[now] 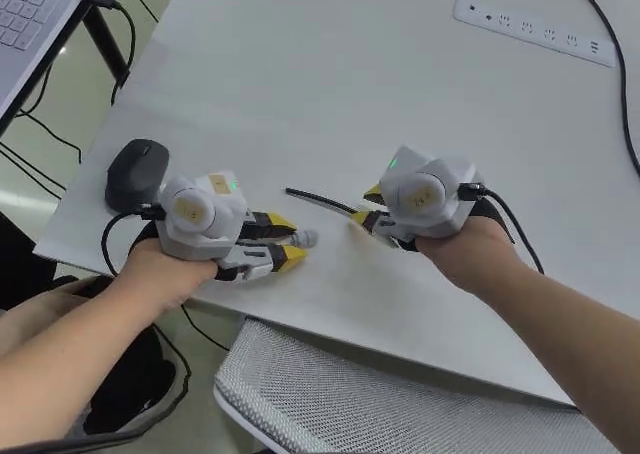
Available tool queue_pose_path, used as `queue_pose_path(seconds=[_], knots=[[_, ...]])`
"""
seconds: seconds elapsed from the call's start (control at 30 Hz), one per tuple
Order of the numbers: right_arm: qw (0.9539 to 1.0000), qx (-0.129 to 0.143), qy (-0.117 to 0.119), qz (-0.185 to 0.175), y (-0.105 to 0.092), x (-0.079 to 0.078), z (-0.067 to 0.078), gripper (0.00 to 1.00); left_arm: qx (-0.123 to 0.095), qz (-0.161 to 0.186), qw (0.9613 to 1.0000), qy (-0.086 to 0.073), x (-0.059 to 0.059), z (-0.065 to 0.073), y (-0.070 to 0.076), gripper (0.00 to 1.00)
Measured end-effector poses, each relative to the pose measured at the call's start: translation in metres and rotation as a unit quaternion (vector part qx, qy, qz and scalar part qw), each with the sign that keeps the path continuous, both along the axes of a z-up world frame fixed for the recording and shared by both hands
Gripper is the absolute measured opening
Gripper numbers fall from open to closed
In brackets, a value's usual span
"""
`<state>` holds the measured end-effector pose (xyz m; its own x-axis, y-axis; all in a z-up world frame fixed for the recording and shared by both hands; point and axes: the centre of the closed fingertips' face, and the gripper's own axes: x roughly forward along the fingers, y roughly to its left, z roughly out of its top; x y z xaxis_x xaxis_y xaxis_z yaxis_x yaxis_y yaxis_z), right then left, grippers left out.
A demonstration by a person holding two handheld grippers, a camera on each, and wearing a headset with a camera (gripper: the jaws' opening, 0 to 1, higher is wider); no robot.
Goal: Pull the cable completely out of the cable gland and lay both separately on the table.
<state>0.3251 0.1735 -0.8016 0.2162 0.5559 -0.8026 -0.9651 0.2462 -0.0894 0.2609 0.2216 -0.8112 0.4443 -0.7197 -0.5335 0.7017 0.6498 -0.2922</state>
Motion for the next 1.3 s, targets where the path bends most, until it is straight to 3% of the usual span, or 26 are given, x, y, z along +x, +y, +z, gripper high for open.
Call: queue_pose_path(seconds=[0.23,0.5,0.77,1.0,1.13,1.3], knots=[[0.9997,0.016,-0.008,-0.014,-0.015,-0.003,0.025,0.2,0.008,0.007,0.9999,-0.007,0.0,0.004,-0.002,0.28],[0.9982,0.033,-0.021,-0.045,-0.053,-0.005,0.055,0.2,0.019,0.01,0.9997,-0.011,-0.002,0.008,-0.002,0.29],[0.9951,0.043,-0.021,-0.086,-0.093,-0.006,0.074,0.25,0.007,0.024,0.9996,-0.013,-0.005,0.031,0.0,0.33],[0.9902,0.07,-0.023,-0.118,-0.123,-0.008,0.095,0.33,-0.005,0.034,0.9993,-0.012,-0.008,0.045,-0.004,0.39],[0.9843,0.102,-0.017,-0.143,-0.143,-0.019,0.111,0.39,-0.024,0.05,0.9983,-0.013,-0.007,0.058,-0.004,0.43],[0.975,0.135,-0.001,-0.177,-0.169,-0.033,0.118,0.48,-0.033,0.049,0.9982,-0.013,-0.013,0.072,-0.008,0.46]])
